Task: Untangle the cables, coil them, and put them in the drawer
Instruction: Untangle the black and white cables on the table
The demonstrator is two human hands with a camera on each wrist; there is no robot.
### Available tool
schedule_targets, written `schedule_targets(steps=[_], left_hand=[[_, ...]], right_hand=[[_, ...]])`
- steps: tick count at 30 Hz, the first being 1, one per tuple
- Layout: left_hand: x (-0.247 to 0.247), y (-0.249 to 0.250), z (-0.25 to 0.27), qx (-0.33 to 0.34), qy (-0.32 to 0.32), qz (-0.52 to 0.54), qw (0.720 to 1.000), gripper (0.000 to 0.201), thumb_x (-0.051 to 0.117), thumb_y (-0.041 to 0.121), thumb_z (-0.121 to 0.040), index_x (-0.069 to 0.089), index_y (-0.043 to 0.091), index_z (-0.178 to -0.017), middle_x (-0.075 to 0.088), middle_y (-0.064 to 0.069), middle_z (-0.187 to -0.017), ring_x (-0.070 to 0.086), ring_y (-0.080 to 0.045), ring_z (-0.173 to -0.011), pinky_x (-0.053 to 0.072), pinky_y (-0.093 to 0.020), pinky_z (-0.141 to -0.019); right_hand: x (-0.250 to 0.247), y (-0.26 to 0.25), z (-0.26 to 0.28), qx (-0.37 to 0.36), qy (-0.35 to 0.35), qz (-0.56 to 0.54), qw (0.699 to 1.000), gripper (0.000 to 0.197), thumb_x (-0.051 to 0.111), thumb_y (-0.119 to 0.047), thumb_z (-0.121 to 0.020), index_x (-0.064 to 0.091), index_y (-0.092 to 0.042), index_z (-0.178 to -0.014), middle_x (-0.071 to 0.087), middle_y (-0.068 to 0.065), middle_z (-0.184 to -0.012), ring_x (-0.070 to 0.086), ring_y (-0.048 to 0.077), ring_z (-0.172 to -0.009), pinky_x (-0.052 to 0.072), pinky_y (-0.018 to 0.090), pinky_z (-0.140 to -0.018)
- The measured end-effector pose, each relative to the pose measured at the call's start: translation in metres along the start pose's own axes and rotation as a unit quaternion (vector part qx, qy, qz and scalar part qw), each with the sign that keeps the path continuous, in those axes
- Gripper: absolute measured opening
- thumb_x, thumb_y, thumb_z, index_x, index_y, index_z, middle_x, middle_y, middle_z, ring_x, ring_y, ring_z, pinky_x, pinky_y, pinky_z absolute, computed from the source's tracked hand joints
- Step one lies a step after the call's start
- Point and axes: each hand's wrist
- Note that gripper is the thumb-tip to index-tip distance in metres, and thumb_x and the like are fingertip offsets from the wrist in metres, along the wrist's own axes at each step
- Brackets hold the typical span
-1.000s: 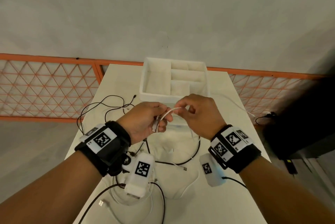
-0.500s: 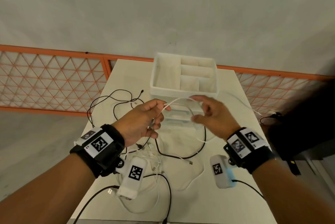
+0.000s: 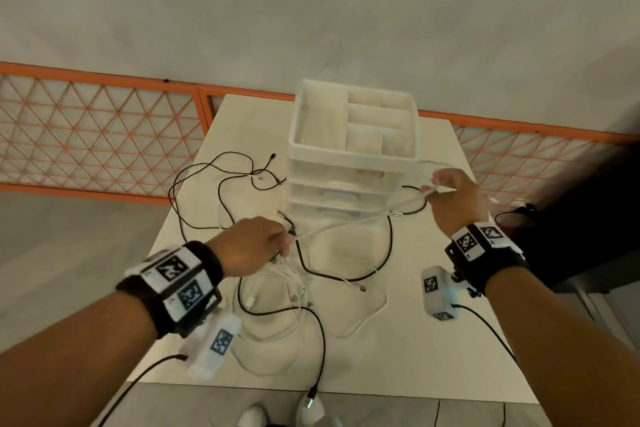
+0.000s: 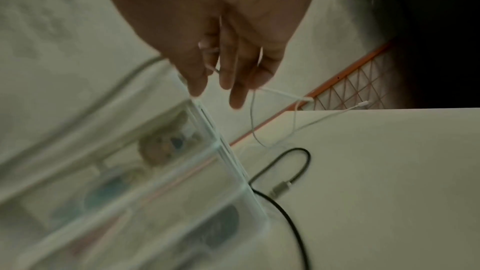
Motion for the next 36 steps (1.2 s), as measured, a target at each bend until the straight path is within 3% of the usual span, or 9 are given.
schedule_targets(steps=[4,9,14,18,21,27,30,33,36], left_hand=[[0.028,-0.008,-0.01,-0.075,0.019,0.166,0.983,0.024,0.034,0.0,-0.098,0.052,0.004,-0.083,0.058,-0.01,-0.066,0.057,-0.015,-0.045,0.042,-0.022,-0.044],[0.025,-0.003,-0.007,-0.085,0.068,0.25,0.962,0.023,0.046,0.014,-0.1,0.052,0.009,-0.079,0.044,-0.004,-0.066,0.036,-0.015,-0.052,0.03,-0.023,-0.044],[0.019,-0.008,0.004,-0.066,0.075,0.254,0.962,0.028,0.052,0.025,-0.1,0.061,0.001,-0.089,0.04,0.0,-0.057,0.035,-0.014,-0.047,0.031,-0.024,-0.044],[0.023,-0.019,0.009,-0.061,0.078,0.276,0.956,0.027,0.047,0.02,-0.102,0.058,0.006,-0.083,0.043,0.005,-0.053,0.036,-0.01,-0.045,0.033,-0.022,-0.043],[0.027,-0.031,0.011,-0.073,0.08,0.305,0.946,0.026,0.046,0.02,-0.103,0.057,0.007,-0.084,0.045,0.003,-0.055,0.036,-0.011,-0.046,0.034,-0.023,-0.045],[0.025,-0.036,0.009,-0.12,0.104,0.409,0.899,0.026,0.047,0.025,-0.103,0.053,0.009,-0.084,0.035,0.001,-0.057,0.033,-0.013,-0.045,0.035,-0.024,-0.043],[0.017,-0.023,0.008,-0.096,0.091,0.438,0.889,0.028,0.047,0.026,-0.103,0.053,0.01,-0.081,0.046,-0.004,-0.063,0.043,-0.016,-0.05,0.042,-0.027,-0.047],[0.005,0.003,0.005,-0.054,0.064,0.489,0.868,0.032,0.047,0.025,-0.104,0.055,0.009,-0.078,0.066,-0.014,-0.079,0.061,-0.024,-0.066,0.059,-0.036,-0.065],[-0.003,0.033,0.0,-0.006,0.004,0.499,0.867,0.029,0.046,0.026,-0.104,0.057,0.009,-0.083,0.075,-0.017,-0.102,0.071,-0.032,-0.093,0.055,-0.048,-0.089]], right_hand=[[0.024,0.015,0.032,0.02,-0.171,0.155,0.973,0.077,0.07,-0.022,-0.09,0.03,-0.028,-0.156,0.059,0.007,-0.141,0.055,0.032,-0.128,0.043,0.037,-0.106],[0.066,0.02,0.1,-0.092,-0.287,0.178,0.937,0.02,0.065,-0.035,-0.088,0.07,-0.028,-0.105,0.071,-0.009,-0.094,0.066,0.021,-0.102,0.051,0.031,-0.092],[0.117,0.028,0.147,-0.094,-0.399,0.284,0.867,0.035,0.062,-0.055,-0.088,0.07,-0.026,-0.106,0.069,-0.004,-0.105,0.064,0.02,-0.1,0.053,0.032,-0.086],[0.132,0.03,0.15,-0.087,-0.4,0.31,0.858,0.019,0.062,-0.04,-0.089,0.071,-0.023,-0.094,0.069,-0.002,-0.104,0.066,0.021,-0.099,0.049,0.026,-0.078],[0.124,0.029,0.133,-0.04,-0.35,0.234,0.906,0.017,0.065,-0.039,-0.082,0.059,-0.026,-0.074,0.069,0.002,-0.091,0.065,0.023,-0.087,0.051,0.028,-0.072],[0.048,-0.014,0.072,0.014,-0.202,-0.105,0.974,0.02,0.055,-0.002,-0.088,0.068,-0.017,-0.085,0.069,0.007,-0.068,0.058,0.019,-0.046,0.044,0.027,-0.048],[0.006,-0.038,0.052,0.025,-0.138,-0.306,0.942,0.026,0.049,0.007,-0.094,0.07,-0.005,-0.085,0.064,0.013,-0.071,0.058,0.025,-0.048,0.041,0.029,-0.048],[-0.013,-0.059,0.057,0.012,-0.199,-0.383,0.902,0.021,0.05,0.011,-0.095,0.069,0.003,-0.094,0.067,0.02,-0.082,0.063,0.03,-0.058,0.049,0.029,-0.05],[-0.005,-0.075,0.074,-0.011,-0.24,-0.383,0.892,0.016,0.054,0.013,-0.093,0.068,0.009,-0.099,0.067,0.024,-0.084,0.068,0.033,-0.063,0.056,0.03,-0.054]])
Point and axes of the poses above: each hand's wrist, its own z-axis away from the middle knuckle, its own x-axis out of the palm, y = z × x
